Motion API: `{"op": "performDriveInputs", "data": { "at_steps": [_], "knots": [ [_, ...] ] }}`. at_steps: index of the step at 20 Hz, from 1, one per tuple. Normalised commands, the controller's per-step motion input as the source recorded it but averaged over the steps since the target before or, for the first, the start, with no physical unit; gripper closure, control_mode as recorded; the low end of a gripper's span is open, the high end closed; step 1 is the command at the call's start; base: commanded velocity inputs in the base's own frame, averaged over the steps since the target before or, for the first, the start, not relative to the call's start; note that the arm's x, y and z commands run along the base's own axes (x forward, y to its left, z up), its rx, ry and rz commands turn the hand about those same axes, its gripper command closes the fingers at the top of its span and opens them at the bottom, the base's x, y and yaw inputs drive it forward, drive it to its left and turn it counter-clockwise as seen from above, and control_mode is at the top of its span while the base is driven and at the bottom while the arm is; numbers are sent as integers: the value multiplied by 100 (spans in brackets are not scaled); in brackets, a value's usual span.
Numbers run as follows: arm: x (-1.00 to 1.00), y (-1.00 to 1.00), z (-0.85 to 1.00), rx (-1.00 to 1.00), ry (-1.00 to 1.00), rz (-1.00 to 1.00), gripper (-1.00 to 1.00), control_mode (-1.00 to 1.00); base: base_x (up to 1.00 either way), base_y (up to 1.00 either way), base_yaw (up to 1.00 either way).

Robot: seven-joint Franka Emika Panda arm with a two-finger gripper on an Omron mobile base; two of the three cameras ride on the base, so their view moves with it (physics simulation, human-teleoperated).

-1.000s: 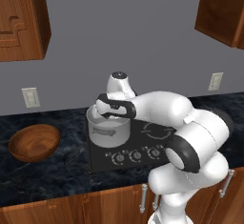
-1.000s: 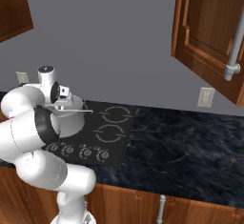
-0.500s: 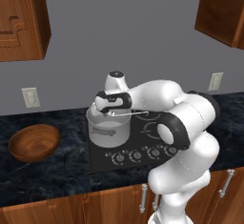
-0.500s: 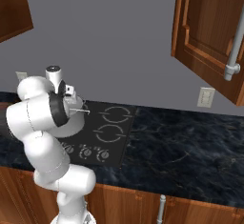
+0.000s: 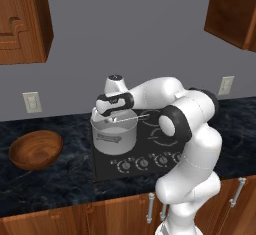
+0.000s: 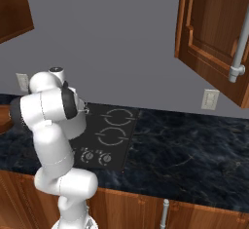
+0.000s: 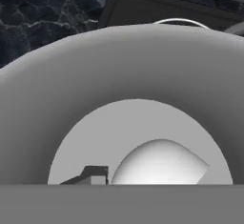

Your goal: Open the cabinet and move the ladle to the pot. Then close the cabinet.

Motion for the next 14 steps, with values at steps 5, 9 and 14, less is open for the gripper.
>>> {"op": "performDriveInputs", "data": {
  "at_steps": [5, 9, 14],
  "knots": [
    [0, 1, -10, -1, 0, 2, -100, -100, 0, 0, 0],
    [-1, 0, 6, 0, -2, 1, -100, -100, 0, 0, 0],
    [-40, -17, 91, 0, -20, 0, -100, -100, 0, 0, 0]
  ]
}}
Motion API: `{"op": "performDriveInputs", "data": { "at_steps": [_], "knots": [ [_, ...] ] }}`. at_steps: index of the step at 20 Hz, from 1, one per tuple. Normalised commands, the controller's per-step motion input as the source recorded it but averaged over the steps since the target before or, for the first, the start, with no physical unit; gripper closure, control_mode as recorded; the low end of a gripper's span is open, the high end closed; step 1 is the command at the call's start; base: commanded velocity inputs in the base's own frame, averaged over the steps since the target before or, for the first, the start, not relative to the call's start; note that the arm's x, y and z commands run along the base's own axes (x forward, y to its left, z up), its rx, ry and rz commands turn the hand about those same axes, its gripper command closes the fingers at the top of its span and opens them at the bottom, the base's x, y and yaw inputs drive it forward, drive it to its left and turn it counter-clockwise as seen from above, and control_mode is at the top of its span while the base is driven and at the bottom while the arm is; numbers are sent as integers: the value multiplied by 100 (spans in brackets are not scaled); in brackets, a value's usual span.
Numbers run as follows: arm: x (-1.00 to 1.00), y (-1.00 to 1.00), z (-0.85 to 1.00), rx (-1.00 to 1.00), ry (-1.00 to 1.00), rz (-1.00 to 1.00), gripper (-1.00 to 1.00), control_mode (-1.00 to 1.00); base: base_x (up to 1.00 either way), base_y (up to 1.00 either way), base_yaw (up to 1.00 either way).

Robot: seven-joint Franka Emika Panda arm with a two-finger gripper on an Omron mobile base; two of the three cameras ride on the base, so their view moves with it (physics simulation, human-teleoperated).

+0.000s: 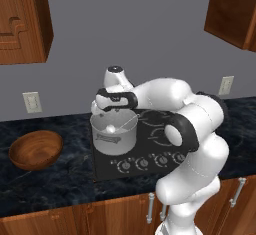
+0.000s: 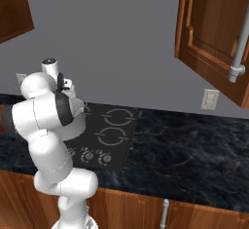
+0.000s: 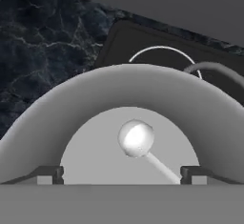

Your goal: Open the cabinet and move the ladle to the pot. Then close the cabinet.

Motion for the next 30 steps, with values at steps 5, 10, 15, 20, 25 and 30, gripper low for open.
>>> {"op": "performDriveInputs", "data": {
  "at_steps": [5, 10, 15, 20, 25, 30],
  "knots": [
    [-31, -37, 100, 0, -13, 0, -100, -100, 0, 0, 0],
    [-84, -71, 85, 0, -6, 0, -100, -100, 0, 0, 0],
    [-100, -64, 99, 0, -11, 0, -100, -100, 0, 0, 0],
    [-100, -51, 83, 0, -9, 0, -100, -100, 0, 0, 0],
    [-100, -34, 8, 0, -1, 0, -100, -100, 0, 0, 0],
    [-81, -23, -6, 0, 0, 0, -100, -100, 0, 0, 0]
  ]
}}
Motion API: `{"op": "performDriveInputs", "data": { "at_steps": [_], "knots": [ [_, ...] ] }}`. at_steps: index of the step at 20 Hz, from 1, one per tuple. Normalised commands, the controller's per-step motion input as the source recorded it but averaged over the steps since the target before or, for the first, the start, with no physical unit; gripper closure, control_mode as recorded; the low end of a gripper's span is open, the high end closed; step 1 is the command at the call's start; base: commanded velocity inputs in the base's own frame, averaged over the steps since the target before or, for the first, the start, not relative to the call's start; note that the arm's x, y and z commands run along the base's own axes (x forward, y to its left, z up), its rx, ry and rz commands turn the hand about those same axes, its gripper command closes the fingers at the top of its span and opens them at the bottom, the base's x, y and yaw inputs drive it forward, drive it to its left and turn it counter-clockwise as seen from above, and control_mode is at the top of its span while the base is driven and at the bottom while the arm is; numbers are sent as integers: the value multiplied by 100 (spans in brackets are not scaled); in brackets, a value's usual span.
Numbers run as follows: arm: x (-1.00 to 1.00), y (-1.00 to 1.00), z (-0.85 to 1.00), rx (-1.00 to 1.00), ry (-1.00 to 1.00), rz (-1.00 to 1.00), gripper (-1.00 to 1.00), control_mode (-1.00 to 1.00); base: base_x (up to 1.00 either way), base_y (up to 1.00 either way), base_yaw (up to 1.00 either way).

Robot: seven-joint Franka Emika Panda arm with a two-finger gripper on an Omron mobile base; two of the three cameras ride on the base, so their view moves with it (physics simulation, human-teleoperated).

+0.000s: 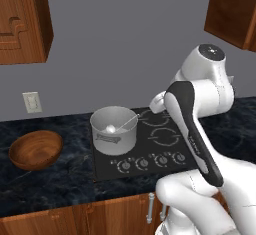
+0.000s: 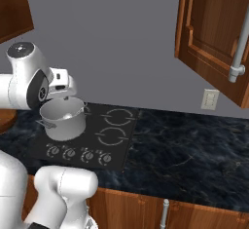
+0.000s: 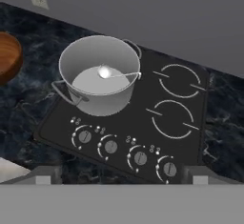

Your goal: Open the cabinet and move the ladle to the pot. Then close the cabinet.

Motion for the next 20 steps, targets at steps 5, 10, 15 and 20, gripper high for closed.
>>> {"op": "performDriveInputs", "data": {
  "at_steps": [5, 10, 15, 20],
  "knots": [
    [-20, -19, -6, 0, 0, 0, -100, 100, -17, -9, 0],
    [0, 0, 0, 0, 0, 0, -100, 100, -100, -90, -2],
    [0, 0, 0, 0, 0, 0, -100, 100, -39, -100, -3],
    [0, 0, 0, 0, 0, 0, -100, 100, 21, -100, 0]
  ]
}}
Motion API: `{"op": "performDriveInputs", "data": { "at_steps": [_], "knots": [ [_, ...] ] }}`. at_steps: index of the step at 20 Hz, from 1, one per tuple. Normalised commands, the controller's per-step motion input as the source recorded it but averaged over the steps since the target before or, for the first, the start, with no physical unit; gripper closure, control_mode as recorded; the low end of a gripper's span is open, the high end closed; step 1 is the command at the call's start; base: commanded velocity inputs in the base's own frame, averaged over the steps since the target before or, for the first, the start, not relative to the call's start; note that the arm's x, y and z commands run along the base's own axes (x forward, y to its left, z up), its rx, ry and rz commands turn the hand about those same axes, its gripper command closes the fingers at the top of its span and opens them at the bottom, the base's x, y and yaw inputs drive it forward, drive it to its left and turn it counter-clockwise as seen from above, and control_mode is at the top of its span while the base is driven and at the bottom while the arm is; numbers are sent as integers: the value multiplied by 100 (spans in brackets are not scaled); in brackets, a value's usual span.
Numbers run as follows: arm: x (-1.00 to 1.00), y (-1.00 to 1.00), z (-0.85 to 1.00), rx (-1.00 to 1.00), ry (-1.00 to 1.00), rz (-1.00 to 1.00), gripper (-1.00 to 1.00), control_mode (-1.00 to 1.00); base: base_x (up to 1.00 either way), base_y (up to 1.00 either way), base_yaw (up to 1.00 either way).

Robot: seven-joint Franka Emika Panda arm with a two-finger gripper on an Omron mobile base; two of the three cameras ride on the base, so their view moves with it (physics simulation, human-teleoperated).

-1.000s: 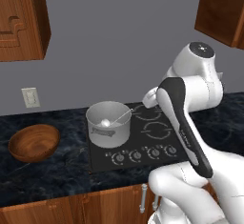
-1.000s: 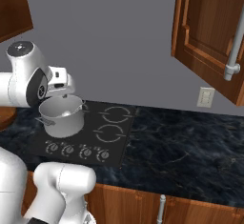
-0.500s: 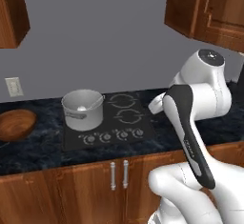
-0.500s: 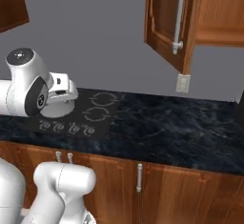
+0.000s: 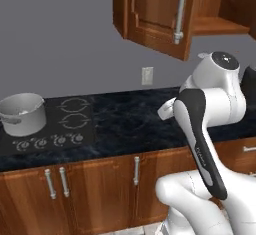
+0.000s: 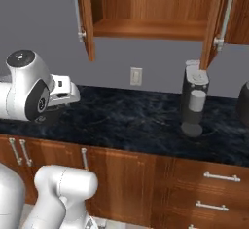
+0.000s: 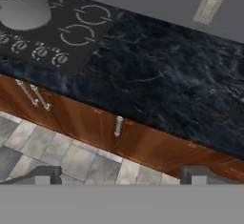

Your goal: Open the cabinet and move the ladle to the pot. Then close the cabinet.

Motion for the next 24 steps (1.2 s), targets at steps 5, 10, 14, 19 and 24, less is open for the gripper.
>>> {"op": "performDriveInputs", "data": {
  "at_steps": [5, 10, 14, 19, 24],
  "knots": [
    [0, 0, 0, 0, 0, 0, -100, 100, 42, -100, 0],
    [0, 0, 0, 0, 0, 0, -100, 100, 42, -80, 0],
    [0, 0, 0, 0, 0, 0, -100, 100, 43, -8, 0],
    [0, 0, 0, 0, 0, 0, -100, 100, 58, 9, 0],
    [0, 0, 0, 0, 0, 0, -100, 100, 81, 21, 0]
  ]
}}
